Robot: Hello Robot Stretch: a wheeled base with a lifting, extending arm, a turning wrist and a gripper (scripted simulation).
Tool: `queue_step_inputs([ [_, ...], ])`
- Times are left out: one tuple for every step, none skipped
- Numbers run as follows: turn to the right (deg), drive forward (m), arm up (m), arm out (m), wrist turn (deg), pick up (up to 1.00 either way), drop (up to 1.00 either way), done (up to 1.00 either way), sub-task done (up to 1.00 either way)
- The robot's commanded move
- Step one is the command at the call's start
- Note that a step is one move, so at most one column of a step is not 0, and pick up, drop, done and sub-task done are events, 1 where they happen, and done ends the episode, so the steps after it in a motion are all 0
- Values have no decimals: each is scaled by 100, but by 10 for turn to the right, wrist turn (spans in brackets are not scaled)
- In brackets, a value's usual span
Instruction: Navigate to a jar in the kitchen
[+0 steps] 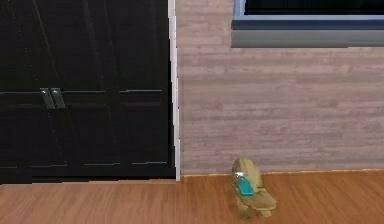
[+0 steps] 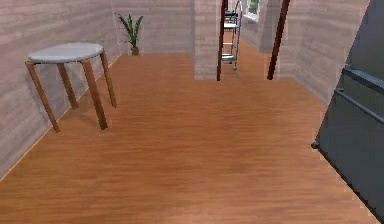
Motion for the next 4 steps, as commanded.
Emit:
queue_step_inputs([
  [0,25,0,0,0,0,0,0,0],
  [450,0,0,0,0,0,0,0,0],
  [420,0,0,0,0,0,0,0,0],
  [0,15,0,0,0,0,0,0,0],
])
